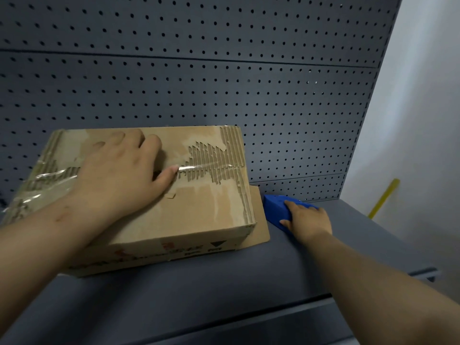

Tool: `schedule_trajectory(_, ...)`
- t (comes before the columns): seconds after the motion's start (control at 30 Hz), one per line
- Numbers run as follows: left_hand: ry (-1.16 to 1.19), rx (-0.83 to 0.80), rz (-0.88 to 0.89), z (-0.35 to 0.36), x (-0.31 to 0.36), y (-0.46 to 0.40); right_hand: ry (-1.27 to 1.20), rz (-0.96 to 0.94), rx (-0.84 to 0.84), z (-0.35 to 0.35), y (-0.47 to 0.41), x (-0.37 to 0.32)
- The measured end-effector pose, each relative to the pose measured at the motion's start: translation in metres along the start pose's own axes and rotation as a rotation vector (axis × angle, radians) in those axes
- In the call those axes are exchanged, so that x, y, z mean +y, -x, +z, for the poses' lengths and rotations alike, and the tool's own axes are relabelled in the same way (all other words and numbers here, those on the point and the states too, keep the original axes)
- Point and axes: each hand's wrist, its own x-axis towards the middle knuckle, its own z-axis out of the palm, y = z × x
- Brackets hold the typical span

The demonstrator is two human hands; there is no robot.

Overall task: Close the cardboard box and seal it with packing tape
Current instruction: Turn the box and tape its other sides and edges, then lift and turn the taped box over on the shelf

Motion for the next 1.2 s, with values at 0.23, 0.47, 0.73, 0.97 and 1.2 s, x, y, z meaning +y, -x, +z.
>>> schedule_trajectory(0.23, 0.218, 0.062, -0.126, 0.004, -0.037, 0.000, -0.515, 0.220, 0.118, -0.078, -0.017, -0.033)
schedule_trajectory(0.47, 0.367, -0.107, -0.660, 0.004, -0.083, -0.006, -1.547, 0.227, -0.039, -0.215, -0.014, -0.106)
schedule_trajectory(0.73, 0.993, -0.134, -0.881, -0.005, -0.087, 0.000, -1.338, 0.227, -0.028, -0.215, 0.002, -0.140)
schedule_trajectory(0.97, 1.034, -0.049, -0.867, -0.020, -0.082, 0.021, -1.193, 0.303, 0.158, -0.209, 0.017, -0.142)
schedule_trajectory(1.2, 1.075, 0.179, -0.853, -0.020, -0.081, 0.052, -1.312, 0.415, 0.424, -0.198, 0.048, -0.139)
